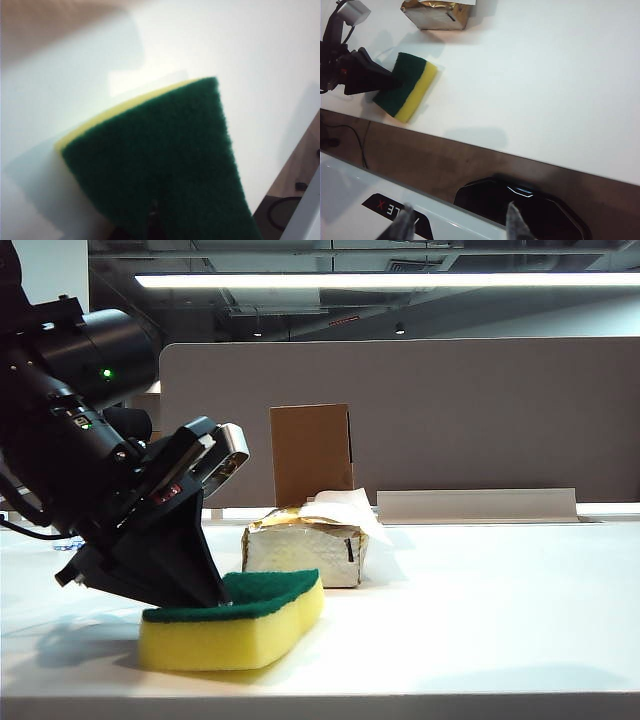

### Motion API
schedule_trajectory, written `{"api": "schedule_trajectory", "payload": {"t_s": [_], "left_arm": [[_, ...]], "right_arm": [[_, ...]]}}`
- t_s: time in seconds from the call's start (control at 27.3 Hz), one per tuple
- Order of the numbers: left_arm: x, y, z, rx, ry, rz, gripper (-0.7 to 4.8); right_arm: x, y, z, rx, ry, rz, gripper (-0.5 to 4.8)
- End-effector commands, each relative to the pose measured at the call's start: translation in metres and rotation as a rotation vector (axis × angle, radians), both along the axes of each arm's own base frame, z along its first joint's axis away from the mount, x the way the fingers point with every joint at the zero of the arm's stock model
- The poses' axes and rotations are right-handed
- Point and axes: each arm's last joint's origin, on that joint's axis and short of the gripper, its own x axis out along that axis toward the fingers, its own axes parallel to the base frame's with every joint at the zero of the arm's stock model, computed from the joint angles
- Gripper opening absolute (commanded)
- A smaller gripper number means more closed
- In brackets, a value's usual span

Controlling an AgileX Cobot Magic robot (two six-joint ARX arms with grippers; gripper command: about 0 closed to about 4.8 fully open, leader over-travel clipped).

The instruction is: Move the sponge from right to left to wipe the table, avoiding obstacles on the table, and finally reaching the bottle of mineral water.

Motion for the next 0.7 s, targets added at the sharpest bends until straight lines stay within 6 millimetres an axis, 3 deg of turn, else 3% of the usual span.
{"api": "schedule_trajectory", "payload": {"t_s": [0.04,0.26,0.51,0.7], "left_arm": [[-0.002,0.003,-0.003,0.053,0.004,0.015,-0.06],[-0.001,0.007,-0.005,0.104,-0.005,0.049,-0.06],[0.008,0.037,-0.007,0.129,0.044,0.109,-0.06],[0.010,0.049,-0.008,0.153,0.043,0.114,-0.06]], "right_arm": [[0.001,0.000,0.002,0.006,-0.020,0.000,2.29],[0.001,0.000,0.002,0.007,-0.020,0.000,2.29],[0.000,0.000,0.002,0.007,-0.021,0.001,2.29],[0.000,0.000,0.003,0.007,-0.022,0.000,2.29]]}}
